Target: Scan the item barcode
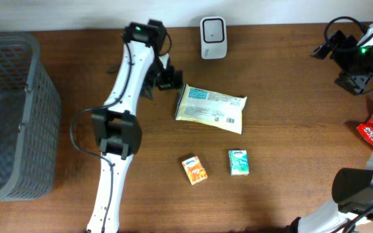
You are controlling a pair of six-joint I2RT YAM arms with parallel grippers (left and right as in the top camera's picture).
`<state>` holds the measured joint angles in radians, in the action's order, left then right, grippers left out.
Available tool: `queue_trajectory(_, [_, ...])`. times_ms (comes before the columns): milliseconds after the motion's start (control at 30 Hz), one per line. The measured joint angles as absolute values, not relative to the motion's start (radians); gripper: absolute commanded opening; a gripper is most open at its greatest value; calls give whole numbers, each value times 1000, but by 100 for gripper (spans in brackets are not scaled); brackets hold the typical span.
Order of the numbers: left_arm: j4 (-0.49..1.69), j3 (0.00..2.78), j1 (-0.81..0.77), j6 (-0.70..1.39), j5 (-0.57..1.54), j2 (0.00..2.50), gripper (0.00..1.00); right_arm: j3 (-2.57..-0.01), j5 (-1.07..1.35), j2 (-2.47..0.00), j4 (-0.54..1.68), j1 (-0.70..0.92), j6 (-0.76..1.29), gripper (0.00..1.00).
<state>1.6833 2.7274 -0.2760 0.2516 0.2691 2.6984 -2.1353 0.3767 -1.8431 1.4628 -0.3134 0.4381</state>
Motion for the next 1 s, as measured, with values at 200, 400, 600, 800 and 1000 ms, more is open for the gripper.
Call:
queue_trajectory(200, [1690, 2730, -296, 67, 595, 2824, 55, -2135, 377, -1843, 1464, -313, 438, 99])
queue_trajectory(400, [1639, 2730, -368, 45, 617, 2857, 0, -2135, 377, -1843, 1463, -313, 437, 98])
queue_trajectory(600, [1690, 2909, -312, 46, 559, 2872, 0, -2135, 377, -1843, 1462, -313, 439, 98])
queue_trajectory(800, [1682, 2946, -292, 144, -107, 2618, 0, -2135, 376, -1843, 1462, -313, 438, 99])
queue_trajectory(1000, [1688, 2970, -286, 118, -761, 2463, 0, -2135, 377, -1843, 1462, -313, 438, 99])
